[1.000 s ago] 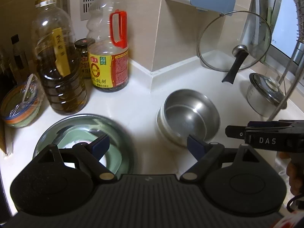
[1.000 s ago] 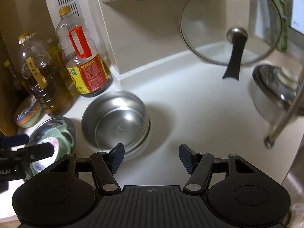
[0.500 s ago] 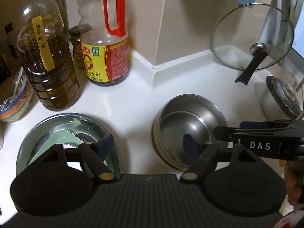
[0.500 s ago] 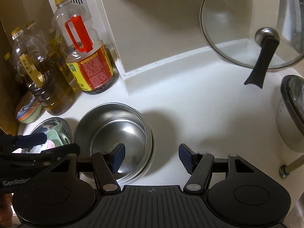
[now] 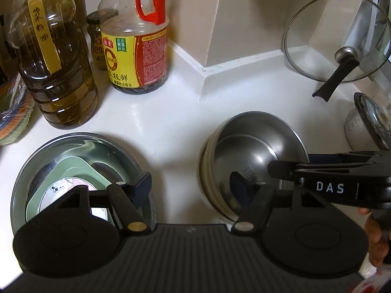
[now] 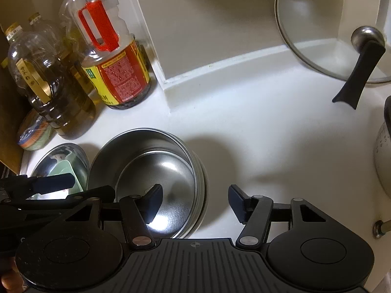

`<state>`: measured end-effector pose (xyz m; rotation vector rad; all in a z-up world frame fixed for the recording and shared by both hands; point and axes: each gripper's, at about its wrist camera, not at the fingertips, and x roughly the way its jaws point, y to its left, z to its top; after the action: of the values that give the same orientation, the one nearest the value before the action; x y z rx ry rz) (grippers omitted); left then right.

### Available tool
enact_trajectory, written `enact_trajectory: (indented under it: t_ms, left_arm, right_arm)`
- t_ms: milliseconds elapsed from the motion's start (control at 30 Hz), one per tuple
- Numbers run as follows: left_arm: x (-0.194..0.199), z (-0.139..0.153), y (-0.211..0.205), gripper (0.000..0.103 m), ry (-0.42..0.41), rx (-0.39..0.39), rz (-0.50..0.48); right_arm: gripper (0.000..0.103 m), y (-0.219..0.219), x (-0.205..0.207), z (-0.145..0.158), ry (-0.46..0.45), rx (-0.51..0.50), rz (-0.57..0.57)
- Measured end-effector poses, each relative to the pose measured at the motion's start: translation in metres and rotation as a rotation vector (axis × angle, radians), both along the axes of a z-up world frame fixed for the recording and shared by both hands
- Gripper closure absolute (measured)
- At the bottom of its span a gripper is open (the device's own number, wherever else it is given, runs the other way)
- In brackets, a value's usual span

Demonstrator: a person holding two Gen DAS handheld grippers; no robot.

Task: Organize plates and bowls
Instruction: 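Lift the pot and bowl stack with the right tool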

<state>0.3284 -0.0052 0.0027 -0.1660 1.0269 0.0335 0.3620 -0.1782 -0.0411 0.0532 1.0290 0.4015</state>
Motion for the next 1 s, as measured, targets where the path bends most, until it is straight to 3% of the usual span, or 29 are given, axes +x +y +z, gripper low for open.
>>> enact_trajectory:
  t_ms: [167, 267, 500, 600, 1000]
  left_arm:
    - [0.005, -0.003, 0.000, 0.043, 0.020, -0.022, -0.010]
    - [0.009, -0.005, 0.000, 0.057, 0.031, -0.029, -0.015]
    - [0.014, -0.011, -0.003, 0.073, 0.053, -0.066, -0.018]
    - [0.015, -0.011, -0.008, 0.080, 0.052, -0.062, -0.026]
    - [0.019, -0.010, -0.016, 0.083, 0.073, -0.011, -0.045]
  right_arm:
    - [0.059, 0.002, 0.004, -0.005, 0.037, -0.014, -0.002]
    - [0.068, 0.002, 0.006, -0.009, 0.060, -0.022, -0.002]
    - [0.082, 0.000, 0.013, -0.014, 0.105, -0.014, -0.009]
    - [0.083, 0.002, 0.014, -0.013, 0.111, -0.023, -0.009]
    - [0.086, 0.015, 0.020, -0.009, 0.125, -0.127, 0.071]
